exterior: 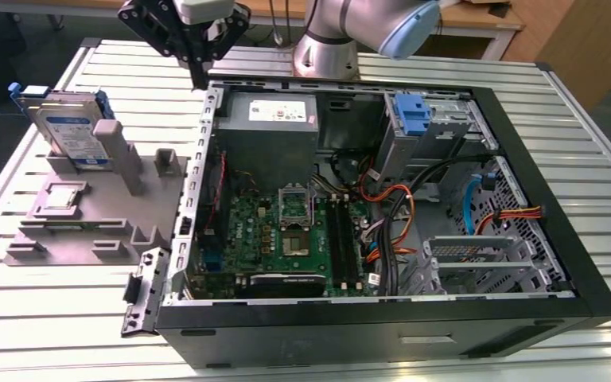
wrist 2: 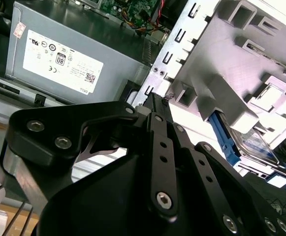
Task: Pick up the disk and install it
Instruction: 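Reach for the disk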
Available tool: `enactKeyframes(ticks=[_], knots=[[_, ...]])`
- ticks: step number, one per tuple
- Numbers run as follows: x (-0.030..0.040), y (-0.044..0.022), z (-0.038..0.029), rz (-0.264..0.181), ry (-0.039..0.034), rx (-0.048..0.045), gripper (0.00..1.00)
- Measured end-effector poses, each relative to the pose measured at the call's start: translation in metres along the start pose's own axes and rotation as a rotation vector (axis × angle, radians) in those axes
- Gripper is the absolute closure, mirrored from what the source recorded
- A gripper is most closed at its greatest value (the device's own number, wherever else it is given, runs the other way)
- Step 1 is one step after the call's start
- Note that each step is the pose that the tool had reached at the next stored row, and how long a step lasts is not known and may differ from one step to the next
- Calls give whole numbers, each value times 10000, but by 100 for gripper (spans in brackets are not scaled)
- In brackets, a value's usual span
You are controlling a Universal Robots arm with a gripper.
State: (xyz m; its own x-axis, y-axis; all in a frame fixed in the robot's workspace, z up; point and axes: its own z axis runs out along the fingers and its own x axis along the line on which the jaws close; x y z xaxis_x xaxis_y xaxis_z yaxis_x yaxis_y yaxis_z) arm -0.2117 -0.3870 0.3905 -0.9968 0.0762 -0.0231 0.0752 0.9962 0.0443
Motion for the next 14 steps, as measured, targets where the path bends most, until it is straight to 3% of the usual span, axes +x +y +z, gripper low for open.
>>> enactKeyframes(ticks=[6,14], knots=[[22,42,2,-1,0,1,90],[140,80,2,0,0,0,90]])
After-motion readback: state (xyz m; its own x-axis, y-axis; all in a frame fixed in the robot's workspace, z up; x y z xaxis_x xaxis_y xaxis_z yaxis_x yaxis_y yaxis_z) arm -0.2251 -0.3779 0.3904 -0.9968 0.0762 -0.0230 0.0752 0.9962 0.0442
